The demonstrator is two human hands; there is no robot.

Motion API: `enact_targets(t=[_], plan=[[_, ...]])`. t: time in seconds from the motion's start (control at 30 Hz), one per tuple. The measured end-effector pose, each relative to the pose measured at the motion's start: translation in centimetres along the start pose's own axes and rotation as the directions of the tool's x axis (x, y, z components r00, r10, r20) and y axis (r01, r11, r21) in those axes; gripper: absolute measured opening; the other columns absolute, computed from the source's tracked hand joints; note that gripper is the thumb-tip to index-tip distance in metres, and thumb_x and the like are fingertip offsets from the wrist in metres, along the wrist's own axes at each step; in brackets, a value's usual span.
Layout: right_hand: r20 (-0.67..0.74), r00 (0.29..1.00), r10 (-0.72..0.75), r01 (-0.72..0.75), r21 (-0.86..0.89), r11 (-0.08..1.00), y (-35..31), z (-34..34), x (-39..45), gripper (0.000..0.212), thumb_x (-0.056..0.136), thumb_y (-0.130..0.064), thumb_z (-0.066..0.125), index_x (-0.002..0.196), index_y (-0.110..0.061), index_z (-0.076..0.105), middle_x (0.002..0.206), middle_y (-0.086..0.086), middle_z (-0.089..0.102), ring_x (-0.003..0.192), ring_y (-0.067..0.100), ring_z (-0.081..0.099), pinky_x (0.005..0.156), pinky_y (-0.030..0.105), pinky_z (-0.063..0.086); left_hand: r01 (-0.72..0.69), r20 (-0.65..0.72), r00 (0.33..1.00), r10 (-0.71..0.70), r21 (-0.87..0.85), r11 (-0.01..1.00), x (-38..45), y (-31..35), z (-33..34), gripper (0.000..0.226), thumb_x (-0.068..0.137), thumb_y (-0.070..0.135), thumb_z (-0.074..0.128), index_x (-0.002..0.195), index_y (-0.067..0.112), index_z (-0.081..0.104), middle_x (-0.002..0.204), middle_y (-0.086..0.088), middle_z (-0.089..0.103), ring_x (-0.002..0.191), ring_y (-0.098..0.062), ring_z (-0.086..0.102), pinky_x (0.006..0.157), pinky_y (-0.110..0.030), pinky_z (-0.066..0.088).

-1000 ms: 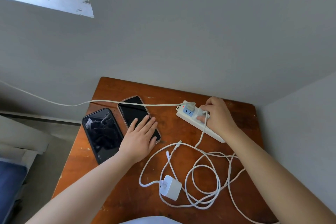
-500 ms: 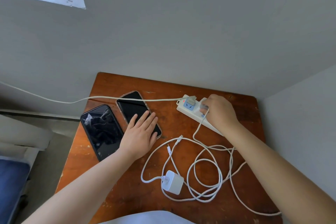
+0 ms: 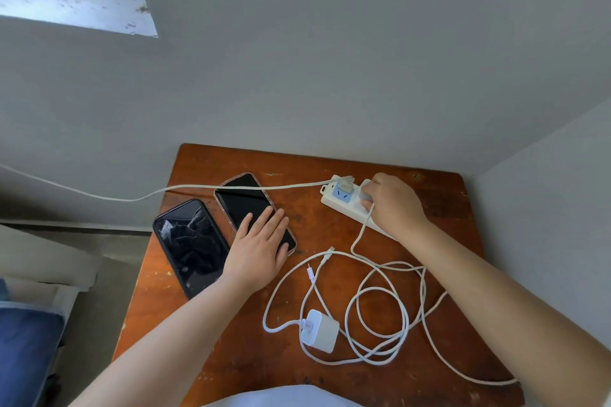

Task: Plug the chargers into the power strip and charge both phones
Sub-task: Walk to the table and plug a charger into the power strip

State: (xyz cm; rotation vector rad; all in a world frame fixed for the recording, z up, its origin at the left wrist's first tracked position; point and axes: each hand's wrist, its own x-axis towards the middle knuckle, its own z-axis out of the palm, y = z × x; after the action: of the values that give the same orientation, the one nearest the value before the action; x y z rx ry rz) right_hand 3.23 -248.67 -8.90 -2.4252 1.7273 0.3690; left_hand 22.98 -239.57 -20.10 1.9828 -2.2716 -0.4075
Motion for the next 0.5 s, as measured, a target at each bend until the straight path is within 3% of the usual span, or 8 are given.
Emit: enact_targets(t=[0.13,0.23,0.3,0.4,0.5], plan=[[-0.055,0.998,0.000,0.008,0.159,0.987,0.0,0.8,-1.2,0.063,0.083,-0.001,0.059,0.137,-0.014,0.030,0.145,0.010,0.034,0.131,0.026,0.035,0.102,0.035,0.039,0.007,0.000,1.000,-0.007,0.004,1.000,0.0,0.0,0.1,0.052,0.094,0.044,0.023,0.141,0.023,0.015,0.153,0.003,0.014,0.140,-0.015,-0.001,0.108,-0.035,-0.014],[-0.165,0.983,0.084,-0.032,0.294,0.955,-0.6,1.6,-1.9,0.044,0.093,-0.014,0.046,0.136,-0.010,0.033,0.148,0.011,0.031,0.133,0.026,0.033,0.100,0.034,0.041,0.010,0.001,1.000,-0.010,0.013,1.000,0.1,0.0,0.2,0.052,0.094,0.044,0.023,0.141,0.023,0.015,0.153,0.003,0.014,0.140,-0.015,-0.002,0.108,-0.035,-0.014],[-0.153,0.978,0.140,-0.077,0.360,0.930,-1.2,2.0,-1.8,0.040,0.095,-0.023,0.042,0.133,-0.009,0.038,0.147,0.013,0.032,0.130,0.028,0.037,0.096,0.034,0.044,0.009,0.004,1.000,-0.009,0.018,1.000,0.1,0.0,0.2,0.052,0.094,0.043,0.023,0.141,0.023,0.015,0.153,0.003,0.014,0.141,-0.015,-0.001,0.108,-0.035,-0.013],[-0.112,0.970,0.215,-0.164,0.349,0.923,-1.9,2.6,-1.4,0.037,0.093,-0.014,0.049,0.130,-0.010,0.043,0.148,0.013,0.031,0.127,0.030,0.042,0.095,0.035,0.046,0.008,0.016,1.000,-0.008,0.027,1.000,0.1,0.1,0.0,0.051,0.095,0.042,0.023,0.141,0.022,0.015,0.153,0.002,0.013,0.141,-0.016,-0.002,0.109,-0.035,-0.012],[-0.076,0.975,0.211,-0.184,0.266,0.946,-1.5,3.3,-1.2,0.050,0.091,-0.004,0.051,0.136,-0.013,0.033,0.152,0.010,0.022,0.131,0.030,0.036,0.099,0.038,0.043,0.008,0.012,1.000,-0.008,0.028,1.000,0.0,0.1,0.0,0.051,0.095,0.041,0.024,0.141,0.022,0.016,0.153,0.002,0.014,0.141,-0.016,-0.001,0.111,-0.036,-0.010]])
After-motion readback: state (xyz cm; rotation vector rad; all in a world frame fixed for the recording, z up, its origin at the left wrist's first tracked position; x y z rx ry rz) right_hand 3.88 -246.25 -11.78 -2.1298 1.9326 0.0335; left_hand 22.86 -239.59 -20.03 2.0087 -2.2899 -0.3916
